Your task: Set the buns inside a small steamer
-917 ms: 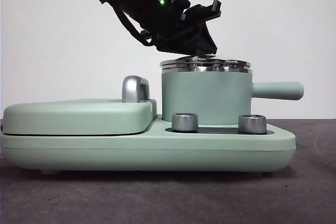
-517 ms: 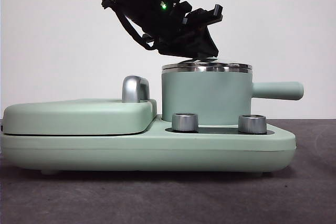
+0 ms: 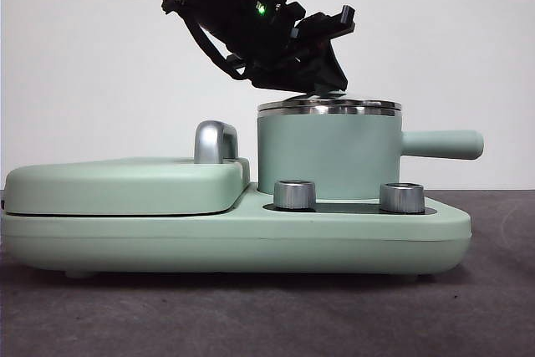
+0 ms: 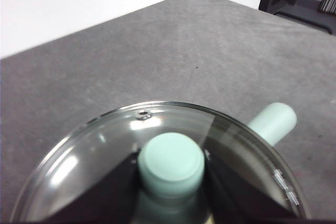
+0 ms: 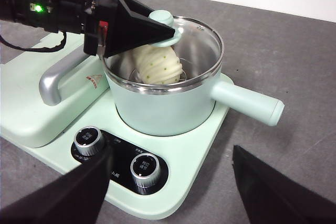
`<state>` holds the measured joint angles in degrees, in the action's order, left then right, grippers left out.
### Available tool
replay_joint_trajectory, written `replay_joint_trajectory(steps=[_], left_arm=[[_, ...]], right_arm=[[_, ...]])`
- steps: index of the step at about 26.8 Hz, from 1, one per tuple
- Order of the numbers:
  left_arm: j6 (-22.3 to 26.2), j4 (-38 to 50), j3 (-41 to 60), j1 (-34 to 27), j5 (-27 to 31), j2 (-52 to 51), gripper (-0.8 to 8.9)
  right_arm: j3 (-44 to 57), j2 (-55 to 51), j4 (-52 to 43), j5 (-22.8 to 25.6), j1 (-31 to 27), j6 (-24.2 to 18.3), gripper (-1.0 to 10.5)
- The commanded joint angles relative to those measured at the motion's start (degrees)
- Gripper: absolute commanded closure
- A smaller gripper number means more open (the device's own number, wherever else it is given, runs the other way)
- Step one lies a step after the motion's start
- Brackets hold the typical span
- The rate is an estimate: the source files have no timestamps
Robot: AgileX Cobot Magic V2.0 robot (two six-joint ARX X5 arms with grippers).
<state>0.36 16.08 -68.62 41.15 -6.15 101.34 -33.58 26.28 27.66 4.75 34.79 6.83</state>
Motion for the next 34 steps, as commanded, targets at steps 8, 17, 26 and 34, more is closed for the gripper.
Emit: replay_joint_trajectory(steps=[8, 17, 26, 34], left_arm=[[-2.62, -10.60, -1.95, 0.48, -0.11, -5.68, 5.01], [-3.72, -30.73, -1.92, -1.31, -1.49, -18.27, 5.03], [-6.05, -42.27, 1.68, -5.53, -1.46, -29.33, 5.05], [-9.70, -43.15, 15.69, -9.33, -1.46, -42.82, 5.05]], right_arm=[[-0.48, 0.24, -0.50, 0.24, 0.33, -0.24, 5.9], [-0.50, 0.24, -0.50, -0.59, 0.35, -0.22, 5.9], [-0.57, 1.90, -0.55, -5.27, 0.35, -0.22, 5.9], [-0.61, 10.34, -3.54, -9.77, 0.35, -0.20, 5.9]])
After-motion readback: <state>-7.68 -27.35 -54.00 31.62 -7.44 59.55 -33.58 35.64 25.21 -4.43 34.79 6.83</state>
